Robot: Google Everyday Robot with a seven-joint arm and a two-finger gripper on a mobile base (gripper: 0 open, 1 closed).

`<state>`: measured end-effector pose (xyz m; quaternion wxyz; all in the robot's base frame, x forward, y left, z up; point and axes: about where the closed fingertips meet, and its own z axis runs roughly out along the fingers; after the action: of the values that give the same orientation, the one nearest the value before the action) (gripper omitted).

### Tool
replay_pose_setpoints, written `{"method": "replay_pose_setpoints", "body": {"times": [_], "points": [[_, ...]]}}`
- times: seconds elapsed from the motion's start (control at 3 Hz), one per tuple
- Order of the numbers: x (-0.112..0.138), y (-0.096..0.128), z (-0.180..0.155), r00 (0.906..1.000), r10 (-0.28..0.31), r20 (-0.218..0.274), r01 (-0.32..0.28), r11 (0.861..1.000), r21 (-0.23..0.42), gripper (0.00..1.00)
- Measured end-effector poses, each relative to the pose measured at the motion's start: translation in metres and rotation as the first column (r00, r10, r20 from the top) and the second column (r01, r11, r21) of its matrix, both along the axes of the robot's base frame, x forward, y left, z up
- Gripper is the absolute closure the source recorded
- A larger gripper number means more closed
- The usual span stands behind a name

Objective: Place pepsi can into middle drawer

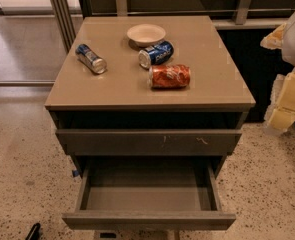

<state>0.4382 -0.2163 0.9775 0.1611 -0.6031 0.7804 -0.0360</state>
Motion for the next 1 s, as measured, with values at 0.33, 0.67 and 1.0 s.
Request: {"method": "replay_pose_setpoints", "body": {"times": [0.33, 0.67, 1.0], "points": [[-0.009, 0.001, 0.003, 0.9997, 0.01, 0.021, -0.01, 1.0, -0.001, 0.0], [0.002, -0.002, 0.008, 0.9965, -0.013, 0.082, 0.011, 0.999, 0.031, 0.0], [0.037, 0.0, 0.016, 0.9881, -0.035, 0.149, 0.028, 0.998, 0.048, 0.0]]}}
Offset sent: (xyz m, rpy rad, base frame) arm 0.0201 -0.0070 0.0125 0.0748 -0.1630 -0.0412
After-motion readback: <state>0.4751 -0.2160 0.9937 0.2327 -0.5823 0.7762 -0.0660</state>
